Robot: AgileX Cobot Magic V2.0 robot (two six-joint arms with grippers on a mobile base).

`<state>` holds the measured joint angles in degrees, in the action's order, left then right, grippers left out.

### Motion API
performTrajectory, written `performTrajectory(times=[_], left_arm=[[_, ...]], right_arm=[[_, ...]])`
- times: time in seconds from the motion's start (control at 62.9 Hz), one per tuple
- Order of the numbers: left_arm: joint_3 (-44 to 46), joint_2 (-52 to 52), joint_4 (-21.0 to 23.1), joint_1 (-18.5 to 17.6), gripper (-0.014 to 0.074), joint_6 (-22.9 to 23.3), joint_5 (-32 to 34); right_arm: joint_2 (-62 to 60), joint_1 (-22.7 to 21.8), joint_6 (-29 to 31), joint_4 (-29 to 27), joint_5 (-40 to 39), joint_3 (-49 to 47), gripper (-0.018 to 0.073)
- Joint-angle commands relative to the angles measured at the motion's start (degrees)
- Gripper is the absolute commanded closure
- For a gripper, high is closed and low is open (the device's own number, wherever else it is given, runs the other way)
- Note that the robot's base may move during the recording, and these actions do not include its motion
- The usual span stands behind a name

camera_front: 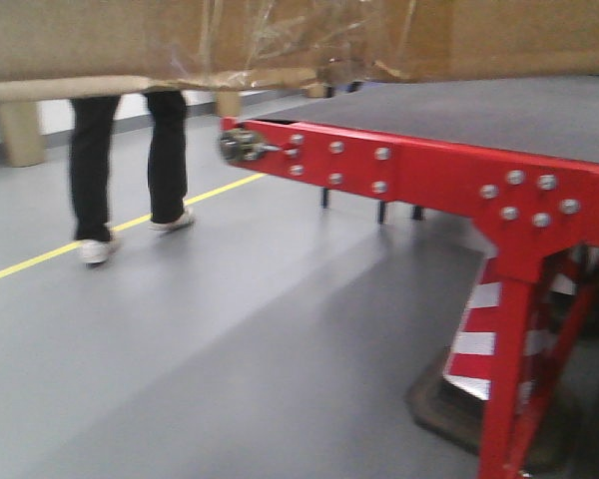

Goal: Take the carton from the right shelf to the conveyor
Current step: 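Hold the carton with both grippers while the base drives away, then hold the carton above the grey conveyor belt with both grippers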

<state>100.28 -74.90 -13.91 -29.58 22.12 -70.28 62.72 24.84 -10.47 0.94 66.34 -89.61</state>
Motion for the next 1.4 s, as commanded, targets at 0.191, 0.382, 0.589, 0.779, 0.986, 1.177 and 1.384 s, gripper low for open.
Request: performTrajectory(times=[0.191, 0.382, 0.589, 0.779, 0.986, 1.177, 1.384], left_arm=[[0.26, 0.77, -4.54, 0.23, 0.0605, -0.42, 0.32], [0.26, 0.77, -7.1, 0.23, 0.0605, -0.42, 0.32], [0.26, 0.77, -11.48, 0.23, 0.0605, -0.42, 0.32], [0.26, 0.77, -15.87, 0.23, 0.0605, -0.42, 0.32], [0.26, 0.77, -18.5, 0.23, 0.0605, -0.42, 0.32], [0.26, 0.77, -18.73, 0.23, 0.0605, -0.42, 0.32], [0.26, 0.77, -18.73, 0.23, 0.0605, -0.42, 1.13]], right_arm=[[-1.06, -0.25, 1.48, 2.35, -1.8, -0.2, 0.0627], [-1.06, -0.25, 1.48, 2.35, -1.92, -0.2, 0.0627], [-1.06, -0.25, 1.48, 2.35, -2.06, -0.2, 0.0627], [-1.06, -0.25, 1.48, 2.35, -2.17, -0.2, 0.0627], [-1.06, -0.25, 1.48, 2.35, -2.17, -0.2, 0.0627], [-1.06, -0.25, 1.48, 2.35, -2.17, -0.2, 0.0627], [-1.06, -0.25, 1.48, 2.35, -2.3, -0.2, 0.0627]])
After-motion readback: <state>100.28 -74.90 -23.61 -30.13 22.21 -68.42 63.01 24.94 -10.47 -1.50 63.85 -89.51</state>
